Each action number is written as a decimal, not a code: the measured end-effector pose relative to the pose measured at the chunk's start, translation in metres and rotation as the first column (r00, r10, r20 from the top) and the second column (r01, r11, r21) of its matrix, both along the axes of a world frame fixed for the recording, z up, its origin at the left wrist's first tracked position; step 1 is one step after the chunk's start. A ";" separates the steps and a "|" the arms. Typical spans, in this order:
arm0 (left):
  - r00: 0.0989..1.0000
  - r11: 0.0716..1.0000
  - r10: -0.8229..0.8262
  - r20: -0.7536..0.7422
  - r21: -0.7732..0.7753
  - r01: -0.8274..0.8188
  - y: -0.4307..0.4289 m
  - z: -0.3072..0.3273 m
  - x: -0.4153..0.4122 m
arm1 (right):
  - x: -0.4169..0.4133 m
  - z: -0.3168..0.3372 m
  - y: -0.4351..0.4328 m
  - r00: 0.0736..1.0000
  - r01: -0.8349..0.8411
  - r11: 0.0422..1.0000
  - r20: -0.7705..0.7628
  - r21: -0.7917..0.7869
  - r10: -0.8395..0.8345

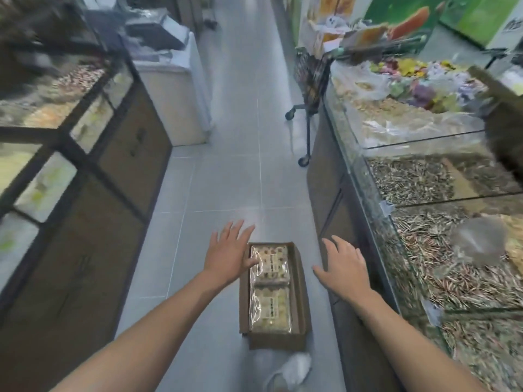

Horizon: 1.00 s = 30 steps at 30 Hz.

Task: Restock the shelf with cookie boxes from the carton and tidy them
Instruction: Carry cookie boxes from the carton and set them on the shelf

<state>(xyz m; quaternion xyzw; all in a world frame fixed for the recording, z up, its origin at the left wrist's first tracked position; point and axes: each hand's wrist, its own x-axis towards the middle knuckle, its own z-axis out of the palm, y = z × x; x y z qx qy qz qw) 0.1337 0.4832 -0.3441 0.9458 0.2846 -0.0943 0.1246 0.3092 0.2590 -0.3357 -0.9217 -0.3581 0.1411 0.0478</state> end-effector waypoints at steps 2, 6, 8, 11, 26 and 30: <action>1.000 1.000 0.014 -0.024 -0.027 -0.015 0.013 -0.010 0.014 | 0.015 -0.017 0.019 0.999 0.004 1.000 -0.041 -0.007 -0.005; 0.996 0.997 0.032 -0.078 -0.066 -0.037 0.038 -0.047 0.043 | 0.037 -0.055 0.053 0.993 0.017 0.999 -0.117 -0.035 -0.021; 0.995 0.994 0.030 -0.100 -0.103 -0.041 0.050 -0.071 0.054 | 0.045 -0.080 0.066 0.982 0.044 0.998 -0.182 -0.034 -0.050; 0.990 0.990 -0.002 -0.141 -0.143 -0.018 0.068 -0.117 0.068 | 0.056 -0.125 0.084 0.952 0.096 0.995 -0.288 -0.041 -0.104; 0.963 0.925 -0.213 -0.163 -0.351 0.145 0.154 -0.418 0.113 | 0.051 -0.433 0.144 0.585 0.467 0.838 -0.612 -0.282 -0.531; 0.959 0.911 -0.247 -0.136 -0.371 0.182 0.174 -0.485 0.114 | 0.049 -0.509 0.155 0.424 0.588 0.740 -0.655 -0.325 -0.625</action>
